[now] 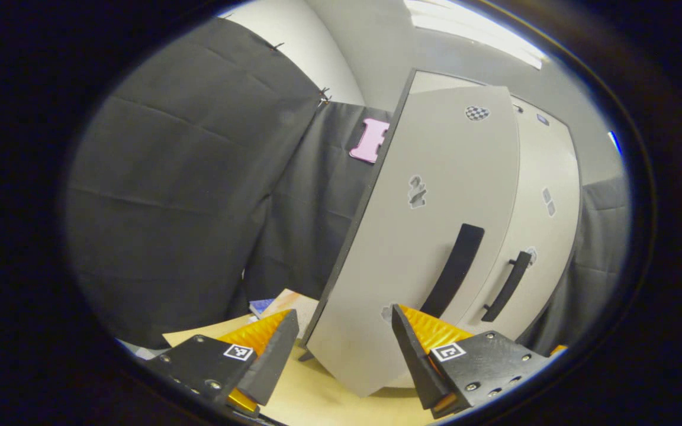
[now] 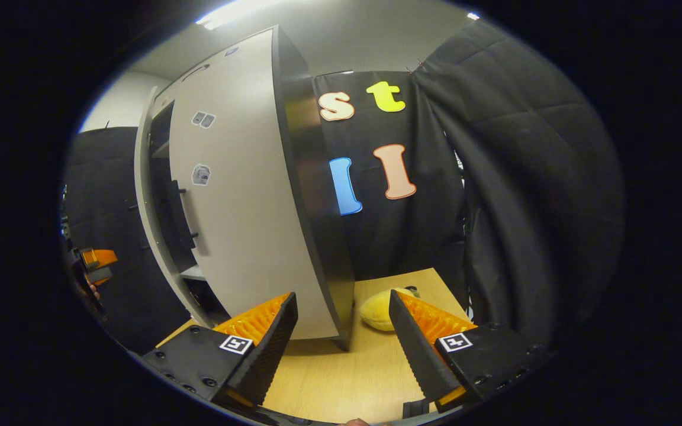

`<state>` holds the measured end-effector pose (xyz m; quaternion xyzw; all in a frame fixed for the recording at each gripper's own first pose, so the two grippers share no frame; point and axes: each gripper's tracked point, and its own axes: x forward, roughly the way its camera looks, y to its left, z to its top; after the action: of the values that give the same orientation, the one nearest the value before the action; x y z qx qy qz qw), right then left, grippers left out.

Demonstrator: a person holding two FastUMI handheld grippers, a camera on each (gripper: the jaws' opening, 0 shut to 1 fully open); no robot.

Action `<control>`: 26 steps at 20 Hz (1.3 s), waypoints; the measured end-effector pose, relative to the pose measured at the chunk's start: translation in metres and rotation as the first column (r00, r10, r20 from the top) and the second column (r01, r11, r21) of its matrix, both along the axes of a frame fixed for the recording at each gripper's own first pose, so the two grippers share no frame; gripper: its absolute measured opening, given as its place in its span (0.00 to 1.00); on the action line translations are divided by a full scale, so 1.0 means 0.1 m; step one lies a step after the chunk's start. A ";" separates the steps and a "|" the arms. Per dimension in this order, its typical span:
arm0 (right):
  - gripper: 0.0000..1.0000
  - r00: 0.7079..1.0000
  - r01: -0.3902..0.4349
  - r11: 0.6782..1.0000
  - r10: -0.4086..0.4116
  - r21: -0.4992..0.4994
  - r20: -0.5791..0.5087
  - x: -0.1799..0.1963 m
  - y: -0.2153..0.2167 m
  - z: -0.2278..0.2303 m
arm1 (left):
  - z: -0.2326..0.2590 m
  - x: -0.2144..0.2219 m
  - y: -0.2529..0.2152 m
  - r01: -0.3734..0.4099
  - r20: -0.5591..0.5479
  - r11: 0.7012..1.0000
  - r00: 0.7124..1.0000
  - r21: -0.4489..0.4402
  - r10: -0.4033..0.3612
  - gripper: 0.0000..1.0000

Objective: Grab one shoe with the right hand and put it into the shoe cabinet, grab the other shoe with the left hand and put it into the shoe cabinet; then close the right door with the right hand and the left door with the left hand.

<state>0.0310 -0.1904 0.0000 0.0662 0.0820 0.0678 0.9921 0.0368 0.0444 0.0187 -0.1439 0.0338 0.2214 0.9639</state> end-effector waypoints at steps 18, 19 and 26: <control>0.98 0.986 0.070 0.996 -0.059 -0.063 0.156 0.11 1.02 0.65 | 0.65 -0.01 0.53 0.142 0.102 0.957 0.980 0.253 -0.173 0.92; 0.98 0.984 0.067 0.996 -0.057 -0.057 0.170 0.12 1.11 0.76 | 0.66 0.02 0.56 0.159 0.110 0.954 0.975 0.254 -0.191 0.92; 0.98 0.975 0.112 0.988 -0.088 -0.108 0.206 0.19 1.42 0.76 | 0.61 0.22 0.85 0.215 0.097 0.936 0.963 0.280 -0.250 0.89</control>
<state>0.0496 -0.0482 0.0756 0.0037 -0.0178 0.0188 0.9997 0.0584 0.1295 0.0800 -0.0220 -0.0431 0.0982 0.9940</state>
